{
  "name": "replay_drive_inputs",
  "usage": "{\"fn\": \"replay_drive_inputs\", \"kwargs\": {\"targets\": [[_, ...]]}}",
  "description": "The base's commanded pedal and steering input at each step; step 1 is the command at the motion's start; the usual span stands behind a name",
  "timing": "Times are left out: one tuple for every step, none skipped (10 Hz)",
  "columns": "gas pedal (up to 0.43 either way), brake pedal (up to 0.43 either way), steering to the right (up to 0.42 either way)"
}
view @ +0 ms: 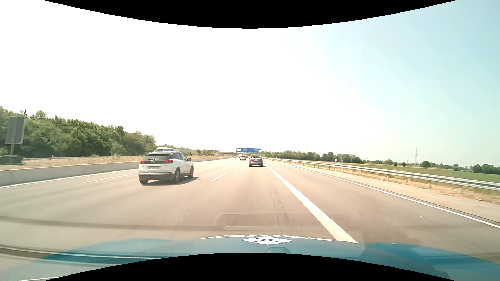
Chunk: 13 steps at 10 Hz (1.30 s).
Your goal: Follow the waypoints while adhering to traffic rules and regulations
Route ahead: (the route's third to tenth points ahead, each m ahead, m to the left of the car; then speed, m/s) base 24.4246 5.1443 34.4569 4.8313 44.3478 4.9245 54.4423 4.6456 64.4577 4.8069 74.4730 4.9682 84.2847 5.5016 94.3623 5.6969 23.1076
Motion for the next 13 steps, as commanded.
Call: {"fn": "replay_drive_inputs", "kwargs": {"targets": [[0.197, 0.000, 0.000], [0.197, 0.000, 0.000], [0.197, 0.000, 0.000], [0.197, 0.000, 0.000], [0.197, 0.000, -0.001], [0.197, 0.000, -0.004], [0.197, 0.000, -0.005], [0.197, 0.000, -0.003], [0.197, 0.000, -0.002], [0.197, 0.000, 0.000], [0.197, 0.000, -0.001], [0.197, 0.000, -0.001], [0.197, 0.000, -0.001]]}}
